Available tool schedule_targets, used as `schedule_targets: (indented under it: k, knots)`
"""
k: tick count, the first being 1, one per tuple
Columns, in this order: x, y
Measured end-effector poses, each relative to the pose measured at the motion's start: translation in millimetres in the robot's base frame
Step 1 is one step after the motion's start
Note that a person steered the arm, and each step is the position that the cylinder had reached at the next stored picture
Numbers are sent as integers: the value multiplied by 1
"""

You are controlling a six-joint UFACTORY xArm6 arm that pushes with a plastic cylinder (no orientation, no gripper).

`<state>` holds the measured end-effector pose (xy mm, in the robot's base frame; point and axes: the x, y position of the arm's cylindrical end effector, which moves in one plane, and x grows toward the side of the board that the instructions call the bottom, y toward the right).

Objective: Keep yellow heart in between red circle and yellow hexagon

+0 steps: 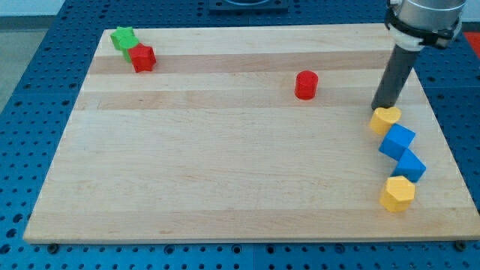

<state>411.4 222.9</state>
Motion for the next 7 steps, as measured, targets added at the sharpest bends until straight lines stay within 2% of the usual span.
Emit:
schedule_targets:
  k: [1,2,3,5,6,7]
  knots:
    - [9,41]
    - [32,37]
    - [32,28]
    - [32,-73]
    - [30,-75]
    - [-1,-87]
